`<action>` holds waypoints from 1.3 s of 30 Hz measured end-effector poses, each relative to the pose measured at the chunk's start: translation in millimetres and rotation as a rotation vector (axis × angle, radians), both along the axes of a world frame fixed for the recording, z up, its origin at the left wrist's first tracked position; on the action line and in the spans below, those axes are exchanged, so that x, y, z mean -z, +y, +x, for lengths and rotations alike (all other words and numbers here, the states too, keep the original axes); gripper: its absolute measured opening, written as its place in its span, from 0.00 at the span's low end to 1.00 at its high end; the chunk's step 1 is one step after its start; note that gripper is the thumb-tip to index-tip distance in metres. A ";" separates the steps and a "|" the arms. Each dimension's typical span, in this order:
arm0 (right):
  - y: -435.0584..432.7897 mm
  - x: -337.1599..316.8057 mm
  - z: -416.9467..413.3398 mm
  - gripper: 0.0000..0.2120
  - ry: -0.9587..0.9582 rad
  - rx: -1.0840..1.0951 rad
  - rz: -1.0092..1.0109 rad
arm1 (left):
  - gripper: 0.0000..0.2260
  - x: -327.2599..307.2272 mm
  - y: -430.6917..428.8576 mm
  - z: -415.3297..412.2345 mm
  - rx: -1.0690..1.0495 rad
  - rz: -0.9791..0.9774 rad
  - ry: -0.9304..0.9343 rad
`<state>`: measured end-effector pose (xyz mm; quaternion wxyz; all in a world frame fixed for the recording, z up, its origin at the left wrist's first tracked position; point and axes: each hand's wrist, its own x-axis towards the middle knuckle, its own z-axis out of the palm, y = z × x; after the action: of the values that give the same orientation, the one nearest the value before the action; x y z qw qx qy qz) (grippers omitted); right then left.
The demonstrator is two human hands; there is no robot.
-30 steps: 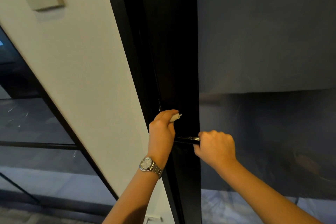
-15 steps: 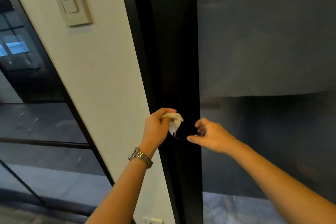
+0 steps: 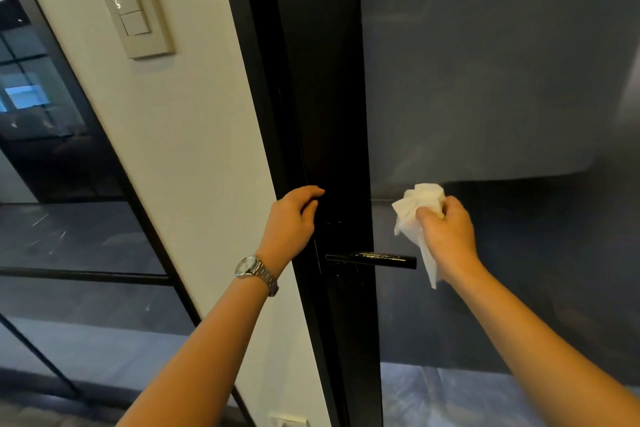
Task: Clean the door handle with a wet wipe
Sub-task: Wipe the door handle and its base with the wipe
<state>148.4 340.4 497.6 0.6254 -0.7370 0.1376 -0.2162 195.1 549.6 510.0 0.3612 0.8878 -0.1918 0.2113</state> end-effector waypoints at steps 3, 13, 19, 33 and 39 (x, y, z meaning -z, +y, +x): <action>14.3 22.3 -4.0 0.14 0.011 -0.086 -0.490 | 0.18 6.7 2.5 4.9 0.050 0.177 -0.081; 53.1 57.2 13.5 0.17 -0.118 -0.400 -1.116 | 0.35 -28.1 12.1 52.4 -0.087 0.984 -0.697; 17.3 59.0 5.6 0.16 -0.062 -0.255 -1.070 | 0.27 -16.2 25.0 65.4 -0.106 1.022 -0.785; 48.9 67.5 14.1 0.18 -0.099 -0.132 -1.125 | 0.24 -6.4 16.9 72.7 -0.156 0.942 -0.897; 105.8 71.6 32.2 0.20 -0.056 0.112 -1.150 | 0.22 0.4 13.9 75.4 -0.172 0.948 -0.940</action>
<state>180.6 446.2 425.9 0.1153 -0.9440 0.0203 -0.3084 270.5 563.5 509.7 -0.2075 0.7761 -0.3292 0.4961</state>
